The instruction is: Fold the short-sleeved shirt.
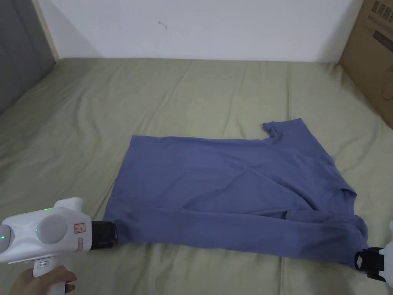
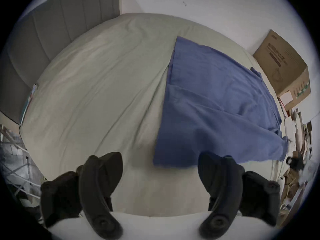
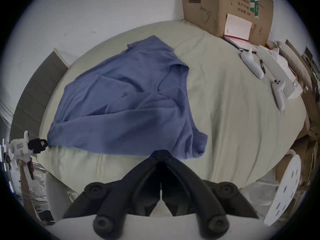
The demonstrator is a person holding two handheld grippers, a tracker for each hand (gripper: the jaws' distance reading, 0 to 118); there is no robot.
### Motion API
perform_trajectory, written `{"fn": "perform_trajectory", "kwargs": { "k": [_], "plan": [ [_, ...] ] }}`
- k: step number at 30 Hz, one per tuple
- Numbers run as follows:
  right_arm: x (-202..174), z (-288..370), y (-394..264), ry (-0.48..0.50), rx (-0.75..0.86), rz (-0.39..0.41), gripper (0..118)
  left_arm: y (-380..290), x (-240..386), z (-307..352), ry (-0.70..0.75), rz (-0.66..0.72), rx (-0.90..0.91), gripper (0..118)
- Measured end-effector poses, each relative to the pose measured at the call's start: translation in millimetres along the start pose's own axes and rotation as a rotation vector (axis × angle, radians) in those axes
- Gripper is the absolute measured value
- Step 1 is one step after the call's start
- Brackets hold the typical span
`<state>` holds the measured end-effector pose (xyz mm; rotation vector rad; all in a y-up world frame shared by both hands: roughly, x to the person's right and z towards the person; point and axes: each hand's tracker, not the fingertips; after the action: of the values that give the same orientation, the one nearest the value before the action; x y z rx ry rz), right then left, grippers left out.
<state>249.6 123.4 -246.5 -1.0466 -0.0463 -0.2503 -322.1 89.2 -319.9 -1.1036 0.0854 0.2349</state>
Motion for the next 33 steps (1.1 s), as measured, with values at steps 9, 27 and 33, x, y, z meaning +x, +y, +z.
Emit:
{"fn": "perform_trajectory", "kwargs": {
  "k": [9,27,33],
  "plan": [
    [13,3,-10,-0.034,-0.027,-0.026,16,2,18,-2,0.026,-0.094,0.008,9],
    [22,-45,18,-0.196,-0.064,0.017,7,7,31,18,0.067,-0.194,-0.011,8],
    [39,-17,20,-0.142,-0.025,-0.042,7,4,32,48,0.066,-0.205,0.075,8]
  ]
}}
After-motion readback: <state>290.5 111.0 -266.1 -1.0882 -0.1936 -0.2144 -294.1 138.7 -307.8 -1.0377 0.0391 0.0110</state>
